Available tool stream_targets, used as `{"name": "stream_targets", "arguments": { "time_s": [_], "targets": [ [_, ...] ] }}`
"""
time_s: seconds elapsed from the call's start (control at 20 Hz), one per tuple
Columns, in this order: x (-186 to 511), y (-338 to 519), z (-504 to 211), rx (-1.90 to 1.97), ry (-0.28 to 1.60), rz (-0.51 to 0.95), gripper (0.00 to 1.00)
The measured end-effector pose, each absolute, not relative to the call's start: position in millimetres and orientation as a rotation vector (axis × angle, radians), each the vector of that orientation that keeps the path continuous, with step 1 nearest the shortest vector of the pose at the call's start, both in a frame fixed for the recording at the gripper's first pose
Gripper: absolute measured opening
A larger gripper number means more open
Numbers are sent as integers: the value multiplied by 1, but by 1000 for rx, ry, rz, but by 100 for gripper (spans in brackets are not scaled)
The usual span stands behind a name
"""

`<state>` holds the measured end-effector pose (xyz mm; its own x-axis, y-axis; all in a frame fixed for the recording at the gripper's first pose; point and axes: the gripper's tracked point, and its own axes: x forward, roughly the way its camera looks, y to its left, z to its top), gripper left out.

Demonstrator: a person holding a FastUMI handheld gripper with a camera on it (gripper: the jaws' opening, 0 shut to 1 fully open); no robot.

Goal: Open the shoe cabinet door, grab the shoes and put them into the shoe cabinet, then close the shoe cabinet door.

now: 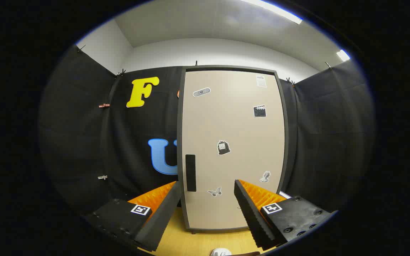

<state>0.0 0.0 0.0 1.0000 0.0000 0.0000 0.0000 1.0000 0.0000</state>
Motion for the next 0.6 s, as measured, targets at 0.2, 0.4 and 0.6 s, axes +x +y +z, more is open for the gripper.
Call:
{"name": "stream_targets", "arguments": {
  "time_s": [0.2,0.4,0.6],
  "targets": [
    [1,4,-1,2,1,-5,97],
    [4,5,-2,0,1,-10,97],
    [7,4,-3,10,4,-20,97]
  ]
}}
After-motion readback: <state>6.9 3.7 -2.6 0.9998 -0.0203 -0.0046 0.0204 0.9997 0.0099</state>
